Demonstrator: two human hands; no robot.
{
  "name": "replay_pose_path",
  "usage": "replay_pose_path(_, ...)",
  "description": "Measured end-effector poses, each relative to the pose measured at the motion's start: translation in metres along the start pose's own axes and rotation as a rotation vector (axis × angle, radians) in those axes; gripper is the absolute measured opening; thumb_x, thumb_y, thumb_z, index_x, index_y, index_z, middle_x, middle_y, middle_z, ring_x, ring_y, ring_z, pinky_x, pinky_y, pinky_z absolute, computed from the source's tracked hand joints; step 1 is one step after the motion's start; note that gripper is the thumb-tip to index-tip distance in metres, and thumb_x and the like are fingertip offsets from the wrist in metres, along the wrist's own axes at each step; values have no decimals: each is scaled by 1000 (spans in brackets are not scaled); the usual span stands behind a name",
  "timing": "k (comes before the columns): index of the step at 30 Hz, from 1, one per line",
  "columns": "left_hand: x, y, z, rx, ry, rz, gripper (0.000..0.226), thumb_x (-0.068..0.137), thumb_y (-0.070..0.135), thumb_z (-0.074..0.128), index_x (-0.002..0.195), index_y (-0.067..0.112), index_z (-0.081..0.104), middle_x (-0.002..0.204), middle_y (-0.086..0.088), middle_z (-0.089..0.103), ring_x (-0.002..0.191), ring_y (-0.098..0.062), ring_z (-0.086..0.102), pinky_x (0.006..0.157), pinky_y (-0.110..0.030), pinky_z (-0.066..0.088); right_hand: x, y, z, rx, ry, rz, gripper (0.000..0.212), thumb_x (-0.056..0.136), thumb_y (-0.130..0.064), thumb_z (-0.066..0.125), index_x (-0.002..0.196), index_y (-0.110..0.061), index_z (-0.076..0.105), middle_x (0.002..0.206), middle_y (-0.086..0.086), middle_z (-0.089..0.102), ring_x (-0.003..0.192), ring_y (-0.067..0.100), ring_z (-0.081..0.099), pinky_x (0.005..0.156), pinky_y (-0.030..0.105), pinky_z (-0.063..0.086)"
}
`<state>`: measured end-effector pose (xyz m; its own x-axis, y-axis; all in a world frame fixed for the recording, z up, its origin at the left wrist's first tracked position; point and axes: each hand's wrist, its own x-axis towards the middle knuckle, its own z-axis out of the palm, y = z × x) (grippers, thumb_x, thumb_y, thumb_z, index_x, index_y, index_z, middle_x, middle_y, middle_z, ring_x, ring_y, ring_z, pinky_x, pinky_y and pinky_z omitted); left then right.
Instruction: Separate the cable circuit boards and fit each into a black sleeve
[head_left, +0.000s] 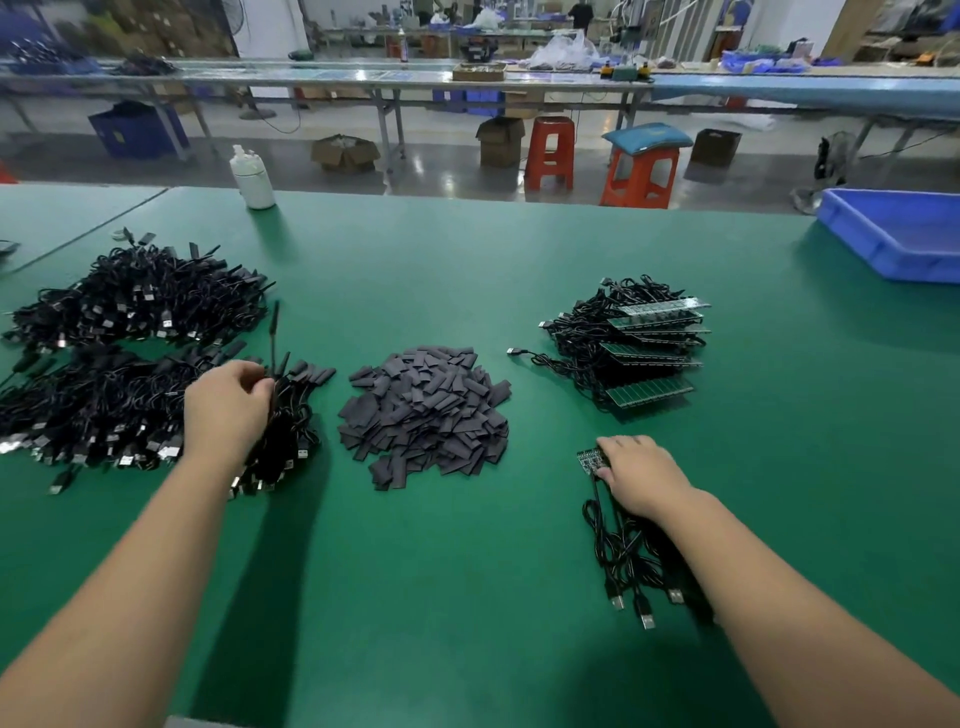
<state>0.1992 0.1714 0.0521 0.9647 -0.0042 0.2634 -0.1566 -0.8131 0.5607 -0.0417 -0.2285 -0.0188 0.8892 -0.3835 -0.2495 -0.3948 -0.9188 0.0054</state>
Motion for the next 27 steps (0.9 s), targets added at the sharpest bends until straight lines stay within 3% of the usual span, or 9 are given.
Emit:
replay_pose_path(3,16,-22,10,226,-129,-60,33,92,17,66,123,4,65,116,-20,68,104,-38,62,90,-43,51,1,1,-10,-75,41,31,57,96,-50,53,143,-19,43,141,9,47,131,29,38,109,42,33)
replay_pose_path(5,17,-28,13,273,-150,-73,33,92,16,65,123,4,65,117,-22,66,102,-40,61,83,-43,51,0,3,-16,-54,70,50,55,90,-56,60,133,-23,52,131,7,49,122,27,41,105,40,35)
replay_pose_path(9,11,-27,16,306,-82,-73,29,93,17,62,120,9,67,123,-20,56,89,-40,58,71,-42,48,-4,8,-23,215,164,84,28,93,-49,61,111,-28,66,109,-1,48,91,21,47,96,39,39)
replay_pose_path(12,0,-16,21,262,60,58,26,93,13,59,116,5,68,120,-18,55,93,-38,57,68,-43,48,-6,7,-28,313,169,66,15,95,-45,60,95,-31,67,100,-8,62,94,18,57,100,41,36)
replay_pose_path(15,-22,24,29,160,119,262,21,92,12,59,110,9,70,110,-12,62,77,-25,56,62,-33,46,-10,2,-35,372,135,58,13,94,-47,60,94,-37,67,98,-13,69,103,16,57,98,39,30)
replay_pose_path(19,-89,97,59,-121,-249,404,23,93,23,62,115,23,70,97,5,73,74,-6,59,78,-25,50,-18,-14,-44,431,221,38,13,95,-45,59,94,-38,70,99,-14,70,111,17,50,86,35,23)
replay_pose_path(23,-158,154,92,-414,-674,332,45,93,40,62,136,26,55,114,13,69,93,6,61,87,-13,43,-29,-32,-58,560,329,25,12,94,-43,62,90,-37,71,91,-16,69,105,17,55,87,34,26)
replay_pose_path(25,-173,173,101,-458,-723,297,45,94,39,62,135,23,56,114,10,70,93,3,63,85,-10,43,-35,-37,-62,587,348,20,12,93,-42,63,89,-36,72,88,-15,69,102,15,58,90,34,30)
replay_pose_path(27,-180,185,103,-426,-705,288,29,95,36,61,119,20,63,94,8,75,85,-8,68,78,-22,51,-40,-39,-65,599,368,32,13,93,-41,62,89,-35,73,88,-13,71,101,15,59,93,34,31)
